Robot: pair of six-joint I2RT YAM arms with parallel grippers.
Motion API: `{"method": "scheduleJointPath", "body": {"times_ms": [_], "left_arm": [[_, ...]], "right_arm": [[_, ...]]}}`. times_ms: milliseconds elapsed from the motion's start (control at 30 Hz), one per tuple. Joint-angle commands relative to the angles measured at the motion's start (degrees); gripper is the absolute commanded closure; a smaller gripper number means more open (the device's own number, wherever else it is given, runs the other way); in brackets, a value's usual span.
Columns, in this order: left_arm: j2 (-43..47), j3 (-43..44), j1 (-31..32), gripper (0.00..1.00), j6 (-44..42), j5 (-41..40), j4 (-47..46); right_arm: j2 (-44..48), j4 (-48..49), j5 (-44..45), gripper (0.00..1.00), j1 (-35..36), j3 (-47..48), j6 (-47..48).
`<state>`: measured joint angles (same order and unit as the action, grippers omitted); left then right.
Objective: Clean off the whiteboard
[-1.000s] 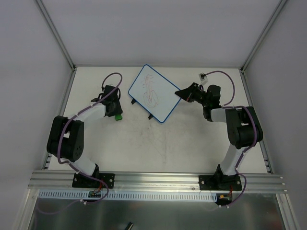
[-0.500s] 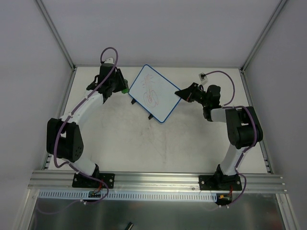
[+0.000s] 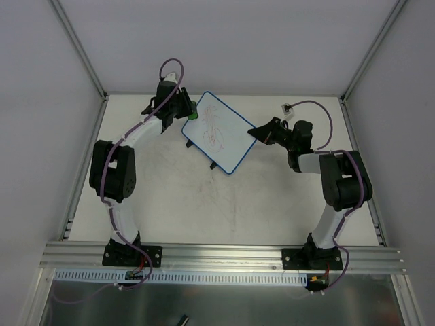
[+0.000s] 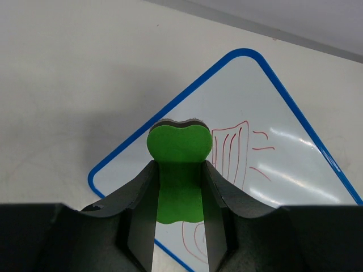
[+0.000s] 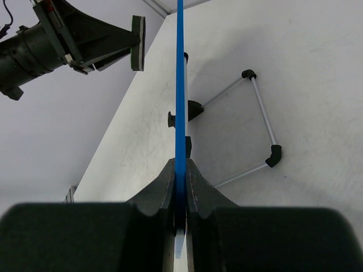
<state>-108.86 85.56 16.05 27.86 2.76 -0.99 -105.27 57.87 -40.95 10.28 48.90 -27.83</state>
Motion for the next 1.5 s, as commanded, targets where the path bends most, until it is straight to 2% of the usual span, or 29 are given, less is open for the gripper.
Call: {"method": "scheduleJointPath", "body": {"times_ms": [0, 267, 400, 700, 933, 1100, 1267, 1467], "left_arm": [[-2.3, 3.1, 1.0, 1.00, 0.2, 3.0, -6.6], [-6.4, 4.4, 1.3, 1.00, -0.9, 3.9, -9.5], [-7.5, 4.1, 2.2, 1.00, -2.5, 1.9, -12.0], [-11.9, 6.3, 2.4, 1.00, -1.6, 2.9, -12.2], [-12.7, 5.3, 2.3, 1.00, -0.3, 4.7, -13.9], [-10.9, 2.4, 2.7, 1.00, -0.5, 8.0, -19.0], [-10.2, 1.5, 4.5, 1.00, -3.9, 9.8, -21.7], [-9.6, 1.5, 7.7, 1.00, -9.5, 7.8, -21.6]], "right_arm": [[2.6, 4.4, -0.5, 1.00, 0.1, 0.1, 1.9], [2.7, 4.4, -0.7, 1.00, 0.1, 0.3, 2.0], [2.7, 4.4, -0.6, 1.00, 0.1, 0.1, 2.0], [2.7, 4.4, -0.7, 1.00, 0.1, 0.1, 2.0], [2.7, 4.7, -0.8, 1.00, 0.2, 0.0, 1.9], [2.7, 4.7, -0.9, 1.00, 0.1, 0.0, 1.9], [2.6, 4.8, -1.0, 1.00, 0.1, 0.0, 2.0], [2.6, 4.8, -1.1, 1.00, 0.2, 0.1, 1.9]]}}
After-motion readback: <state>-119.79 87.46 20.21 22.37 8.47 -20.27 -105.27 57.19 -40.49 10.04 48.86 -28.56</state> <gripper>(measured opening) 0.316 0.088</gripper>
